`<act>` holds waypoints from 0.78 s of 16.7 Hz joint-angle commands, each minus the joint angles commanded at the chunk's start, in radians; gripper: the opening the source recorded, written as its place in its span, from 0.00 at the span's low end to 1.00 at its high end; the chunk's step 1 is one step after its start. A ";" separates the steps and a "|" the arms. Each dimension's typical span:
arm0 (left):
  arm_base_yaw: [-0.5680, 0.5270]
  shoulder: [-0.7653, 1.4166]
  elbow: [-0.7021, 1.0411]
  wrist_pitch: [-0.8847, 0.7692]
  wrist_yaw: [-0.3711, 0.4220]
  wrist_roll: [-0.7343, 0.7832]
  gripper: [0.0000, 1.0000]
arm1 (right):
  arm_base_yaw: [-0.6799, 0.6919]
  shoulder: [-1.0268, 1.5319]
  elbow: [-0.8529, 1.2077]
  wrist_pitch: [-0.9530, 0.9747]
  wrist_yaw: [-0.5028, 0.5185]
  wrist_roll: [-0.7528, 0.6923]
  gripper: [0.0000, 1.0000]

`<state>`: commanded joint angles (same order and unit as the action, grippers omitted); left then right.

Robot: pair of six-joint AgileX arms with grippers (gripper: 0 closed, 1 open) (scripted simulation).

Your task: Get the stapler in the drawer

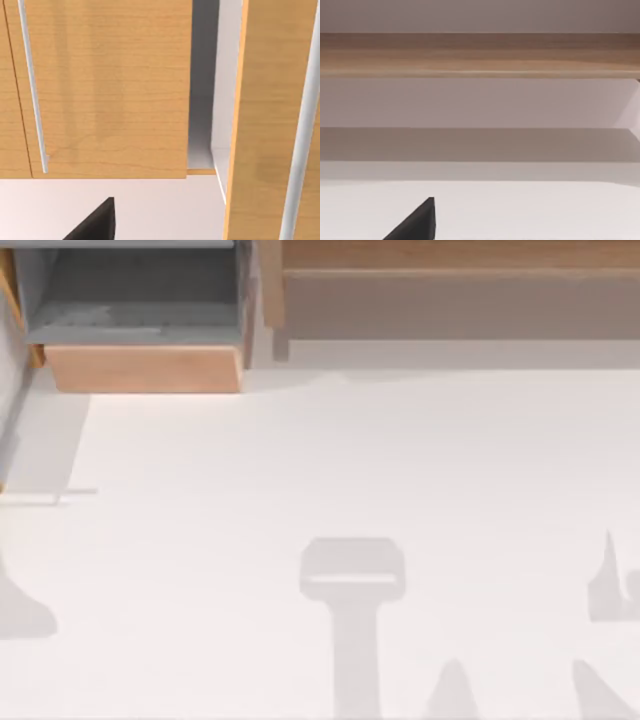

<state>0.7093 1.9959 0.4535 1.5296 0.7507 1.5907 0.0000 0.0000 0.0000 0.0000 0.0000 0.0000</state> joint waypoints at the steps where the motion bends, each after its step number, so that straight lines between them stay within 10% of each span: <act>1: -0.013 0.007 0.015 -0.009 -0.012 0.000 1.00 | 0.000 0.000 0.000 0.000 0.000 0.000 1.00; 8: -0.050 0.026 0.062 -0.035 -0.049 -0.001 1.00 | 0.000 0.000 0.000 0.000 0.000 0.000 1.00; 13: -0.050 0.026 0.062 -0.035 -0.049 -0.001 0.62 | 0.000 0.000 0.000 0.000 0.000 0.000 1.00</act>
<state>0.6589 2.0223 0.5157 1.4949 0.7017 1.5897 0.0000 0.0000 0.0000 0.0000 0.0000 0.0000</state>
